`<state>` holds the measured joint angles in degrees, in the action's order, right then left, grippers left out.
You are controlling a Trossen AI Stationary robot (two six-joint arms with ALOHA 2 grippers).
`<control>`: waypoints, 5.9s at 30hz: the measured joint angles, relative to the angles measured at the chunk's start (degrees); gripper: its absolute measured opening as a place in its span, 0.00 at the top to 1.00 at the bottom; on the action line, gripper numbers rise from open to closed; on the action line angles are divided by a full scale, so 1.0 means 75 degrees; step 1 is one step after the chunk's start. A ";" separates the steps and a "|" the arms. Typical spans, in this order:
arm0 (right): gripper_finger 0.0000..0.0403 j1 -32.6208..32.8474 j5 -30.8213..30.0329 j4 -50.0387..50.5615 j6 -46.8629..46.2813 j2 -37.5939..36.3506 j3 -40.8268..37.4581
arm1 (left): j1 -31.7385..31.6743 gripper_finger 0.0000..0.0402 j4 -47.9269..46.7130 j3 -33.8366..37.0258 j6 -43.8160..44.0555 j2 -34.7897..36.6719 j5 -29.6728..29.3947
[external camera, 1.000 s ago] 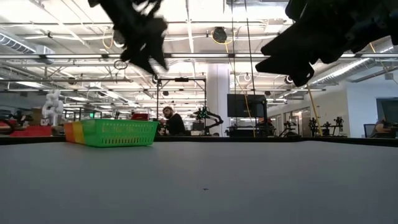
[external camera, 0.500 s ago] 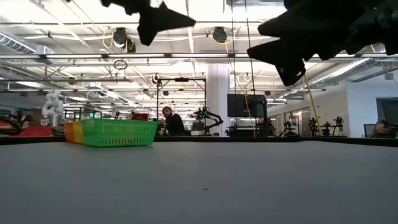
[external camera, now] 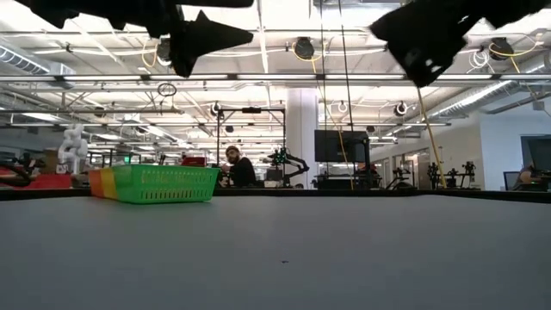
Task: Sort & place blocks by color
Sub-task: Put the red block into the green basket
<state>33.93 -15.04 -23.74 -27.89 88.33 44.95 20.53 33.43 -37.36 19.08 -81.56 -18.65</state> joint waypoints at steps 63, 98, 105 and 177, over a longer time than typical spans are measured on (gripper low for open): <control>0.69 0.1990 -0.1030 0.4685 -0.2858 0.2620 0.2498 | -0.0026 0.47 -0.0264 -0.0006 0.0140 0.0003 0.0017; 0.69 -0.0666 -0.3384 0.2393 0.3600 0.1131 0.2492 | 0.0379 0.47 -0.0921 -0.0012 -0.2484 0.0006 -0.0268; 0.69 -0.0831 -0.3376 0.2164 0.3622 0.1134 0.2387 | 0.0498 0.47 -0.1110 -0.0012 -0.2852 0.0009 -0.0294; 0.62 -0.1121 -0.2803 -0.0074 0.3604 0.1139 0.1370 | 0.0464 0.68 0.0145 -0.0047 -0.3054 0.0028 -0.1545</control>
<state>25.52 -36.07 -24.29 -0.86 96.88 55.22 24.01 34.52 -37.71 -3.83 -81.35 -30.25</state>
